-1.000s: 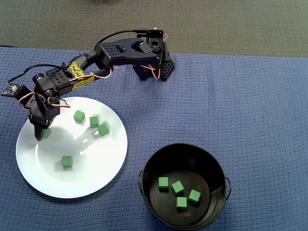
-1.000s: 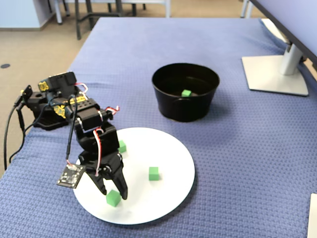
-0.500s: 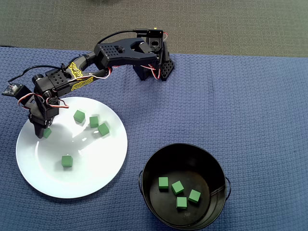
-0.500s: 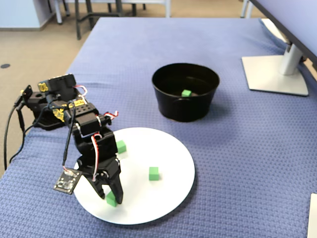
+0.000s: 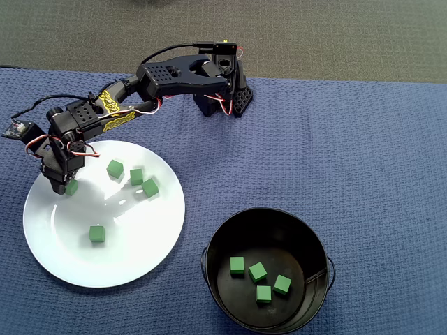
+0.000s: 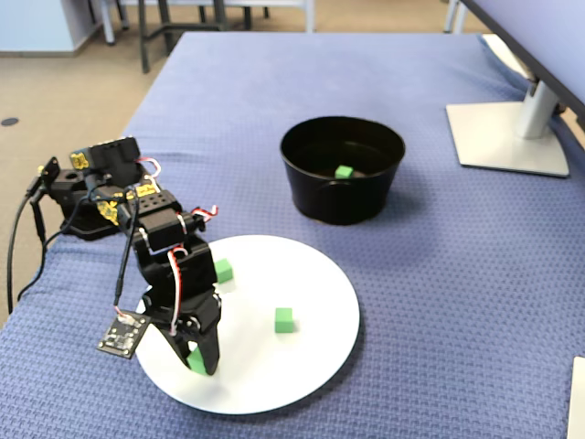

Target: Pick up the green cubes from the white plate and place them in the black recipient

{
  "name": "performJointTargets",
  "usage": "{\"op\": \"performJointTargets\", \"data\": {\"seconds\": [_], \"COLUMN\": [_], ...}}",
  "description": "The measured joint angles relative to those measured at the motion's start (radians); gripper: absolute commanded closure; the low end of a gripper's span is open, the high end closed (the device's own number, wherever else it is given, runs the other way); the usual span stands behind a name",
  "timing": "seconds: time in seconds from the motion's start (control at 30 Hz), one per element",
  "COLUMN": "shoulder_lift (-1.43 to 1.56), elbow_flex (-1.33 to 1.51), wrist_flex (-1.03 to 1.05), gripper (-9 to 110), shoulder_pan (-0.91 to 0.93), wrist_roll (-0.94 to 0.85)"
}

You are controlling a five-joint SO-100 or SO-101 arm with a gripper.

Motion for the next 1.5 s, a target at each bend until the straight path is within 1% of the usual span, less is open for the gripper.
{"op": "performJointTargets", "data": {"seconds": [0.17, 0.27, 0.4, 0.5, 0.6, 0.8, 0.93, 1.13, 1.23, 1.5], "shoulder_lift": [0.066, 0.206, 0.393, 0.531, 0.698, 1.098, 1.269, 1.333, 1.302, 1.092], "elbow_flex": [0.069, 0.175, 0.261, 0.37, 0.552, 1.057, 1.235, 1.227, 1.126, 0.833], "wrist_flex": [-0.003, -0.011, 0.054, 0.057, 0.025, -0.121, -0.138, -0.106, -0.069, -0.026], "gripper": [102, 101, 101, 101, 101, 101, 102, 102, 102, 102], "shoulder_pan": [0.002, 0.012, 0.009, -0.012, -0.057, -0.218, -0.371, -0.578, -0.638, -0.833], "wrist_roll": [0.046, 0.063, 0.063, 0.057, 0.046, 0.048, 0.114, 0.264, 0.321, 0.41]}}
